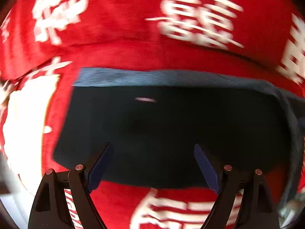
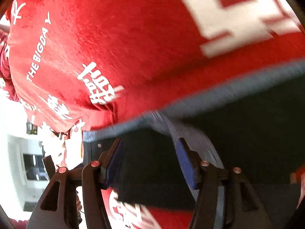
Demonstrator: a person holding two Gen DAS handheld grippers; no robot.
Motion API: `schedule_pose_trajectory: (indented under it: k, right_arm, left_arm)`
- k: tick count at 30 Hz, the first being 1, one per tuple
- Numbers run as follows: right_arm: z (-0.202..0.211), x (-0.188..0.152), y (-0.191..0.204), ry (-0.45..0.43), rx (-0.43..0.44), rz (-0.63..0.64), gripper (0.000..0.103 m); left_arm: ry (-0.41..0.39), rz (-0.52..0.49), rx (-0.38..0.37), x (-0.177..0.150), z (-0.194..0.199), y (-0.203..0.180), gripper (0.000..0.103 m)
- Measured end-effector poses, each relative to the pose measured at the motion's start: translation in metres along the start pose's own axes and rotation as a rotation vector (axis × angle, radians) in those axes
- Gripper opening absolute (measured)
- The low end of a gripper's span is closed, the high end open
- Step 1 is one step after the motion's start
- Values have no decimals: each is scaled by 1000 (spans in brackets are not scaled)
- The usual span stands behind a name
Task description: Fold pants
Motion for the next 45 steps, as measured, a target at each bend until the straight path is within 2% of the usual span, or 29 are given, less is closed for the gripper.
schedule_pose_trajectory:
  k: [5, 8, 10, 13, 16, 19, 24, 26, 29, 30, 31, 32, 33, 35, 39, 45]
  right_arm:
    - [54, -81, -30, -64, -59, -141, 65]
    - [84, -136, -54, -88, -125, -225, 67]
    - [105, -180, -73, -113, -160, -308, 67]
    - [116, -230, -96, -129, -195, -413, 67]
    - [119, -271, -120, -133, -203, -494, 67]
    - [113, -293, -135, -157, -148, -557, 67]
    - [97, -295, -149, -196, 30, -559, 67]
    - [94, -290, -150, -243, 145, -568, 66]
    - [86, -286, -156, -259, 223, -596, 66]
    - [87, -288, -160, -267, 248, -631, 57]
    - [87, -290, -162, -261, 261, -650, 41]
    - [88, -292, -163, -257, 286, -663, 14]
    - [93, -292, -164, -262, 291, -676, 14]
    - [106, -280, -157, -273, 311, -635, 14]
    - [143, -237, -140, -307, 335, -535, 14]
    - [203, -152, -157, -402, 357, -443, 14]
  left_arm:
    - [35, -167, -119, -32, 13, -68, 87]
    - [57, -229, -219, -51, 22, -108, 87]
    - [102, -258, -277, -67, 27, -136, 87]
    - [154, -289, -355, -88, 33, -176, 87]
    - [169, -344, -368, -109, 32, -215, 87]
    - [209, -376, -373, -129, 18, -240, 87]
    - [286, -363, -370, -158, -3, -265, 87]
    - [268, -363, -370, -161, -1, -270, 87]
    - [285, -359, -384, -166, 1, -278, 87]
    - [293, -352, -390, -167, 1, -280, 87]
    - [298, -348, -398, -167, 2, -283, 85]
    - [306, -343, -407, -168, 2, -287, 72]
    - [321, -341, -413, -168, 3, -291, 50]
    - [361, -335, -435, -169, 5, -298, 30]
    - [326, -321, -469, -151, 30, -310, 30]
    - [210, -308, -491, -104, 63, -337, 31]
Point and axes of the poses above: each gripper's, at about its wrist camera, not at the fingertips, and z roughly against the way its jaws point, y to its left, x to its top, the point moved 8 cm from there along -z, roughly the way its jaws point, and after that the axes turned 15 degrees about z, right-handed, at the moved point
